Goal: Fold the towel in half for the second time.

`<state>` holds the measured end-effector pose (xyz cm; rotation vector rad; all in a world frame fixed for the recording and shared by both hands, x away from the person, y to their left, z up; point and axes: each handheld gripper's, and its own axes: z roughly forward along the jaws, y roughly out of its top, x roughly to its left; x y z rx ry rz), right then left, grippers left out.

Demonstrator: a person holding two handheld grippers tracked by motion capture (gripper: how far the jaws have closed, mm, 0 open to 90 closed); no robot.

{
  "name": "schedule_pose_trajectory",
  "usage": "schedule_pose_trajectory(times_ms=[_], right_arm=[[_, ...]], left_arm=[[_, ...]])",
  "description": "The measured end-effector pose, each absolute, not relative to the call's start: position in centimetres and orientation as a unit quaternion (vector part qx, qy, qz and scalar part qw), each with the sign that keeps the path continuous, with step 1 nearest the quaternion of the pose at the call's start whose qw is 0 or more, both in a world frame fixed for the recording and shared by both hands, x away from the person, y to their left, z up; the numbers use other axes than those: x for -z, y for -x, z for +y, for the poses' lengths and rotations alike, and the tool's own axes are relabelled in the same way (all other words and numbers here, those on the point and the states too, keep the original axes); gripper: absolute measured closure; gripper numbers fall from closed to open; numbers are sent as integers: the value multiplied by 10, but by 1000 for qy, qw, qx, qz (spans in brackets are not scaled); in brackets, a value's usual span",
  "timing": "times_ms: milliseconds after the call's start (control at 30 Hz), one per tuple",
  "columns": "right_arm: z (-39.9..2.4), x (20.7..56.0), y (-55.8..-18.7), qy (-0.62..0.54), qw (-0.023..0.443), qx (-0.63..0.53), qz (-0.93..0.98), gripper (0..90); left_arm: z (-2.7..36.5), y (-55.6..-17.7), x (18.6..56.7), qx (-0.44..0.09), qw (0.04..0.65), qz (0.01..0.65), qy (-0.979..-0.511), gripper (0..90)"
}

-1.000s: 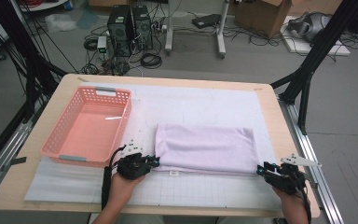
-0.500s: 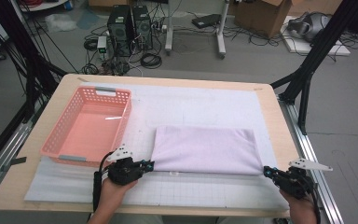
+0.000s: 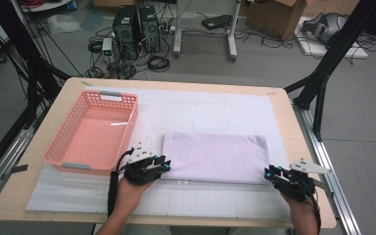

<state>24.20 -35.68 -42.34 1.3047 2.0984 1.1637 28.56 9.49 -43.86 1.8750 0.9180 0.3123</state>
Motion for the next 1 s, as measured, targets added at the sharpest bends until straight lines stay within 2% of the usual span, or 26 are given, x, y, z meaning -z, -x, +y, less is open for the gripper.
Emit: schedule_pose_trajectory(times_ms=[133, 467, 633, 700, 833, 1000], right_arm=[[-343, 432, -251, -452, 201, -389, 777, 722], [-367, 442, -239, -475, 181, -372, 777, 739], [-375, 437, -231, -471, 183, -392, 768, 694], [-379, 433, -230, -473, 193, -413, 754, 644], [-385, 428, -227, -479, 215, -436, 731, 564], [-388, 427, -225, -488, 229, -436, 720, 398]], left_arm=[[88, -288, 450, -128, 451, 383, -796, 715], [94, -279, 451, -129, 456, 390, -789, 701], [99, -278, 447, -125, 491, 383, -772, 515], [101, -280, 445, -125, 514, 382, -758, 445], [103, -281, 443, -128, 540, 381, -740, 357], [102, -281, 439, -146, 551, 380, -728, 262]])
